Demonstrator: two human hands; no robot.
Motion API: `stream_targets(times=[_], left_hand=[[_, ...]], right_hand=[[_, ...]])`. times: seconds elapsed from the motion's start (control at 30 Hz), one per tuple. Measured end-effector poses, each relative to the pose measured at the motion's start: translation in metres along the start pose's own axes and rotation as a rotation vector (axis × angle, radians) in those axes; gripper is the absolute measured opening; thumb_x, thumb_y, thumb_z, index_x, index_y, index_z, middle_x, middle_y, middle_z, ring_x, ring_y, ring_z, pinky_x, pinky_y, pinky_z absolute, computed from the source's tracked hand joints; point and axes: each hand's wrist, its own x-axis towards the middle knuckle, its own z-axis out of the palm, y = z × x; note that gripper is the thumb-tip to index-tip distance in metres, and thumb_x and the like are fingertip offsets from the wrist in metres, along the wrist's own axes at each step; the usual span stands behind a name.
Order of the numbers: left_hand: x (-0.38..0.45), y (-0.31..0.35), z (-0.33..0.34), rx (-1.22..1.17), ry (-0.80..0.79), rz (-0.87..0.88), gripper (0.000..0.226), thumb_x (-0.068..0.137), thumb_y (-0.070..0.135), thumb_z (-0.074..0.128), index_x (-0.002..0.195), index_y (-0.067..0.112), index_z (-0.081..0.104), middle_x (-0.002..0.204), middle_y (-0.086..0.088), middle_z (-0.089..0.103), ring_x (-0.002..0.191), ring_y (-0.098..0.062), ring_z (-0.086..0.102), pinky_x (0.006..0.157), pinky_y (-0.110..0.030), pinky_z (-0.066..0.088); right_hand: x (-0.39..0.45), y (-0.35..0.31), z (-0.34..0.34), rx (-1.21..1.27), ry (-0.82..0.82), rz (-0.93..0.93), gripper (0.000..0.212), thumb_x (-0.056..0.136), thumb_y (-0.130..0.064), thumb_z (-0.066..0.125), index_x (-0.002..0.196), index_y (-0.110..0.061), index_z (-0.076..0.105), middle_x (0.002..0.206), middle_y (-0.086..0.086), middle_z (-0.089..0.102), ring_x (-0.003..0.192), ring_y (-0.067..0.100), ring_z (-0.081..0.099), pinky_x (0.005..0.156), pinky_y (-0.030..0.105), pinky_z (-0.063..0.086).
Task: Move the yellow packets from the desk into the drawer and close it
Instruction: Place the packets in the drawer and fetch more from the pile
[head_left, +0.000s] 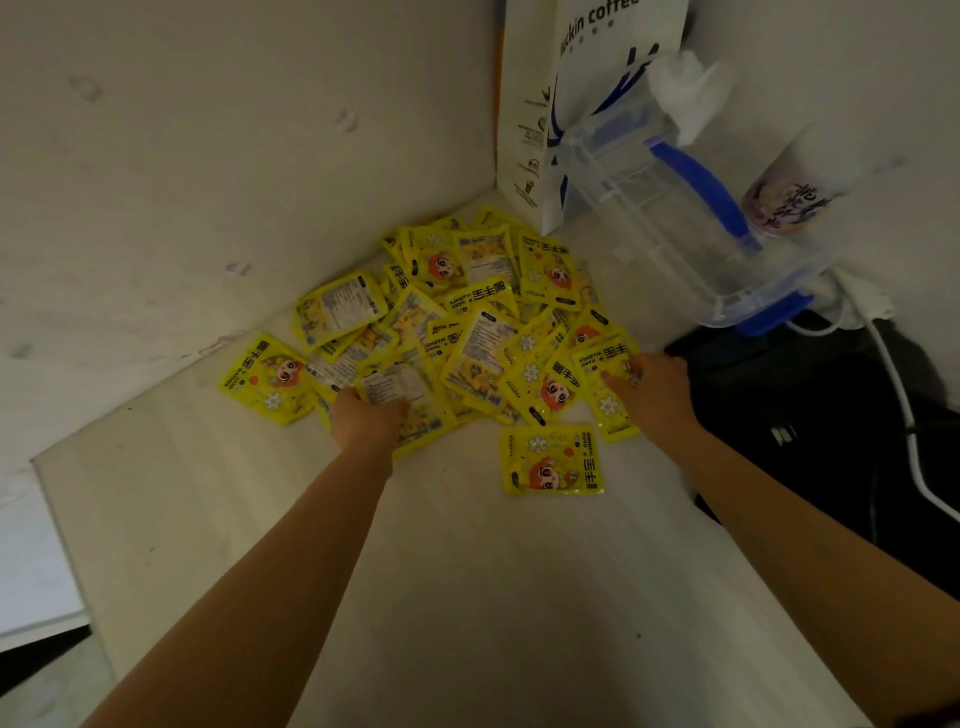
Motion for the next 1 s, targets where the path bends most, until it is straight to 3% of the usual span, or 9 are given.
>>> stream_targets(times=[0.07,0.17,0.3,0.4,0.5,0.63,0.73,0.83,1.0], left_hand=[[-0.001,-0.002,-0.003,-0.015,0.004,0.003,0.031,0.076,0.010,0.073,0.099,0.010,0.053,0.096,-0.011,0.061,0.077,-0.024,0.057,0.065,-0.033,0.049],[-0.004,-0.007,-0.011,-0.052,0.004,0.000,0.043,0.075,0.011,0.074,0.110,0.011,0.050,0.099,-0.010,0.060,0.080,-0.024,0.058,0.066,-0.032,0.048],[-0.010,-0.013,-0.025,-0.110,-0.005,0.011,0.050,0.073,0.012,0.078,0.106,0.015,0.040,0.093,-0.006,0.055,0.070,-0.017,0.057,0.056,-0.030,0.046],[-0.019,-0.017,-0.035,-0.161,-0.068,0.041,0.053,0.073,0.008,0.078,0.111,0.014,0.042,0.096,-0.006,0.057,0.074,-0.019,0.061,0.068,-0.037,0.053],[-0.031,-0.021,-0.041,-0.133,-0.144,0.116,0.039,0.074,0.006,0.077,0.107,0.012,0.056,0.095,-0.007,0.065,0.073,-0.016,0.064,0.067,-0.033,0.055],[-0.049,-0.022,-0.038,-0.056,-0.326,0.202,0.023,0.076,0.002,0.075,0.089,0.019,0.068,0.091,-0.001,0.071,0.080,-0.016,0.067,0.073,-0.034,0.057],[-0.061,-0.017,-0.022,0.061,-0.500,0.257,0.027,0.076,0.003,0.075,0.099,0.014,0.069,0.093,0.000,0.072,0.082,-0.015,0.069,0.070,-0.028,0.059],[-0.068,-0.010,0.001,0.283,-0.658,0.388,0.029,0.077,0.010,0.076,0.105,0.015,0.070,0.100,-0.003,0.072,0.088,-0.018,0.070,0.076,-0.034,0.060],[-0.070,0.002,0.041,0.700,-0.749,0.639,0.032,0.079,0.019,0.073,0.108,0.005,0.066,0.103,-0.013,0.067,0.094,-0.027,0.063,0.083,-0.040,0.053]], right_hand=[[-0.003,0.000,-0.001,0.020,0.006,-0.005,0.029,0.087,-0.029,0.065,0.073,-0.013,0.046,0.092,0.017,0.053,0.082,0.026,0.048,0.067,0.024,0.026],[-0.009,-0.002,-0.005,0.067,0.010,-0.027,0.023,0.087,-0.025,0.065,0.094,-0.010,0.050,0.090,0.006,0.050,0.082,0.020,0.048,0.058,0.024,0.026],[-0.016,0.003,-0.006,0.267,0.049,0.043,0.032,0.085,-0.025,0.068,0.108,-0.009,0.052,0.100,0.007,0.057,0.088,0.022,0.056,0.078,0.034,0.048],[-0.025,0.009,-0.006,0.499,0.039,0.136,0.037,0.083,-0.021,0.071,0.109,-0.021,0.044,0.108,0.015,0.061,0.085,0.026,0.061,0.078,0.042,0.055],[-0.033,0.011,-0.005,0.705,-0.001,0.270,0.045,0.084,-0.014,0.070,0.119,-0.015,0.043,0.099,0.008,0.061,0.074,0.016,0.061,0.070,0.035,0.053],[-0.034,0.016,-0.004,0.783,-0.080,0.386,0.023,0.085,-0.018,0.069,0.106,-0.010,0.065,0.109,0.015,0.068,0.089,0.027,0.067,0.089,0.046,0.054],[-0.031,0.009,-0.008,0.831,-0.087,0.407,0.022,0.086,-0.015,0.067,0.106,-0.008,0.066,0.106,0.015,0.067,0.091,0.029,0.066,0.093,0.049,0.051],[-0.019,0.003,-0.007,0.907,-0.065,0.427,0.029,0.085,-0.012,0.067,0.113,-0.002,0.064,0.114,0.019,0.066,0.103,0.034,0.064,0.095,0.053,0.050],[0.003,0.001,0.004,0.974,-0.008,0.502,0.038,0.084,-0.013,0.070,0.118,-0.001,0.061,0.119,0.018,0.064,0.105,0.034,0.063,0.094,0.053,0.050]])
